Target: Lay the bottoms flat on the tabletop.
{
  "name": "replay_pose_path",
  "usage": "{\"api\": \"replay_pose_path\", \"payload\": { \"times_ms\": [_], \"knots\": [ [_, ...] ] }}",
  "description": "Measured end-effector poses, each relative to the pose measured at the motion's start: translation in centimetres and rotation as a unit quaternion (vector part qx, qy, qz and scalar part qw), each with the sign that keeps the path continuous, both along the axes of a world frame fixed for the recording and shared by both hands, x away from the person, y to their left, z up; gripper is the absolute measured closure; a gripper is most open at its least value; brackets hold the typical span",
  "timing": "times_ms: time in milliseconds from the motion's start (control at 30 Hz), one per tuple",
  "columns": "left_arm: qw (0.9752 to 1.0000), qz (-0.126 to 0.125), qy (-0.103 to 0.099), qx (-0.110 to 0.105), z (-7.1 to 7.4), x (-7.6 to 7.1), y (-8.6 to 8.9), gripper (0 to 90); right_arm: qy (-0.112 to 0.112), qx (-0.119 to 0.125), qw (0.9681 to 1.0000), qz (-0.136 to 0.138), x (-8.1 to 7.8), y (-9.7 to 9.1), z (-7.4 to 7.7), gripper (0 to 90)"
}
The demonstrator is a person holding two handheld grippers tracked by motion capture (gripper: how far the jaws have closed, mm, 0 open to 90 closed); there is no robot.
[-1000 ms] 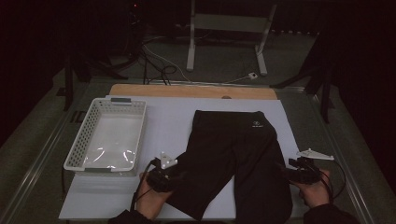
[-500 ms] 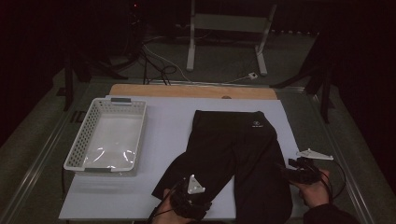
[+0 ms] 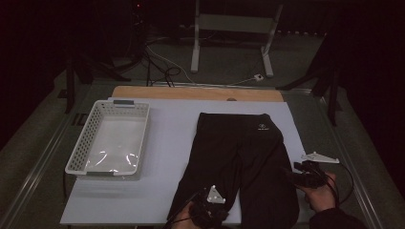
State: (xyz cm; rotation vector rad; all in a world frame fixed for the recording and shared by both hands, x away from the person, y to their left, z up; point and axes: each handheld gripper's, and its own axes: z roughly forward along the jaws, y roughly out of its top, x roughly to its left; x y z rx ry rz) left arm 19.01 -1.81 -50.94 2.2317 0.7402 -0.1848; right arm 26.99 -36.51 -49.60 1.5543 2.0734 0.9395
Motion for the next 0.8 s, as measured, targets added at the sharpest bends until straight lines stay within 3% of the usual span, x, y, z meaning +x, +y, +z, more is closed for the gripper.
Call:
{"api": "replay_pose_path", "payload": {
  "times_ms": [67,200,300,400,467,500,533,600,667,733,767,800],
  "knots": [
    [0.9998,0.009,-0.017,0.004,0.5,0.2,0.2,59.5,0.0,0.0,1.0,-0.002,0.0,-0.1,0.0,33.1],
    [0.997,0.06,-0.047,0.009,1.4,1.3,2.5,49.0,0.001,0.002,1.0,-0.005,0.1,-0.3,-0.1,33.1],
    [0.9916,0.105,-0.07,0.028,1.9,2.2,4.7,45.5,0.004,0.001,0.9999,-0.01,0.3,-0.5,-0.3,33.1],
    [0.984,0.145,-0.085,0.06,1.8,2.9,6.8,42.9,0.006,0.001,0.9999,-0.011,0.4,-0.6,-0.5,33.2],
    [0.9798,0.163,-0.081,0.083,1.3,3.4,8.2,42.3,0.01,0.0,0.9999,-0.014,0.5,-0.6,-0.6,33.3],
    [0.9798,0.163,-0.081,0.083,1.3,3.4,8.2,42.2,0.01,0.0,0.9999,-0.014,0.5,-0.6,-0.6,33.3],
    [0.9768,0.175,-0.074,0.098,0.7,3.9,9.0,42.2,0.012,-0.003,0.9999,-0.011,0.5,-0.7,-0.7,33.8],
    [0.975,0.183,-0.066,0.107,0.2,4.5,9.5,42.2,0.018,-0.008,0.9997,-0.015,0.6,-0.7,-1.0,36.6],
    [0.976,0.183,-0.049,0.108,-0.1,4.9,9.6,45.2,0.023,-0.01,0.9996,-0.014,0.6,-0.8,-1.1,39.5],
    [0.9754,0.185,-0.047,0.109,-0.1,5.1,9.7,47.9,0.025,-0.012,0.9995,-0.014,0.6,-0.8,-1.1,40.9],
    [0.9772,0.184,-0.031,0.102,0.0,5.2,9.9,62.2,0.031,-0.015,0.9992,-0.018,0.6,-0.9,-1.2,44.2],
    [0.978,0.184,-0.019,0.097,-0.1,5.2,10.1,69.4,0.037,-0.018,0.9989,-0.02,0.6,-1.0,-1.3,45.7]
  ]
}}
